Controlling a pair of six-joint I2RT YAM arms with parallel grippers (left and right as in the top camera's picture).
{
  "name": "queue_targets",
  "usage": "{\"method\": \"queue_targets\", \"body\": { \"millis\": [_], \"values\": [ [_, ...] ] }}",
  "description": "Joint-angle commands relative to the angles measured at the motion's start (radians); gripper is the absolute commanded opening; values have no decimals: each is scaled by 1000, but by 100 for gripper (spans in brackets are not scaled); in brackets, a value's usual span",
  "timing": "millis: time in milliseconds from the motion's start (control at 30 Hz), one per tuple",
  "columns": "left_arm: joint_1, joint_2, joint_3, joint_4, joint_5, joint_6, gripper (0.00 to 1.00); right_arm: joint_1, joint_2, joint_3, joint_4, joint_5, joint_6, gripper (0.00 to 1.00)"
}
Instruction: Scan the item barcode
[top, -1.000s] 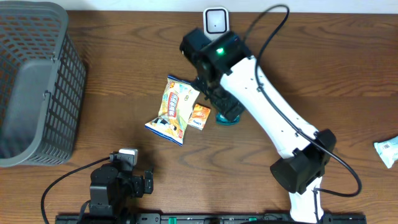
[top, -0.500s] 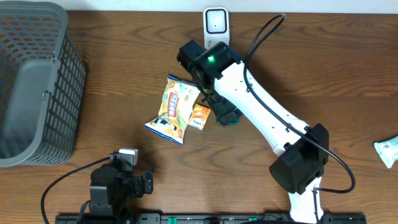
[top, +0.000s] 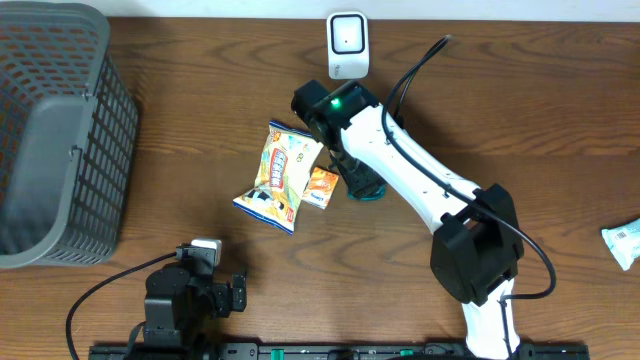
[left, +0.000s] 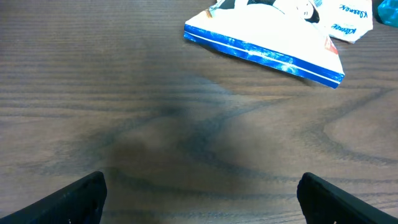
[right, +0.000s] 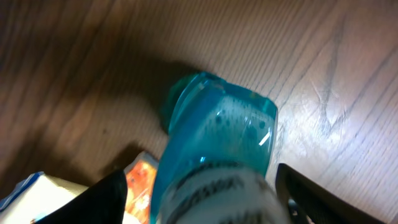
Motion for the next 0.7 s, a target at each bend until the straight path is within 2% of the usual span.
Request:
{"method": "queue_targets", "body": {
  "millis": [0,167,233,367,500,567,667],
  "values": [
    [3,-3,0,-24,9,-1,98,-5,7,-34,12,58,8,65],
    [3,-3,0,-24,9,-1,98,-6,5,-34,11,57,-100,53],
    [3,-3,0,-24,9,-1,98,-6,5,-34,11,57,-183,45],
    [3,-3,0,-24,9,-1,98,-13,-1,-32,11,56,-371,39],
    [3,-3,0,-24,9,-1,98,-34,-24,-19,21,49,-647,42],
    [3,-3,0,-24,9,-1,98,-47,-38,-11,39,42,-830,43],
    [3,-3,0,-24,9,-1,98,-69,-53,14,49,-2,-1115,40]
  ]
}}
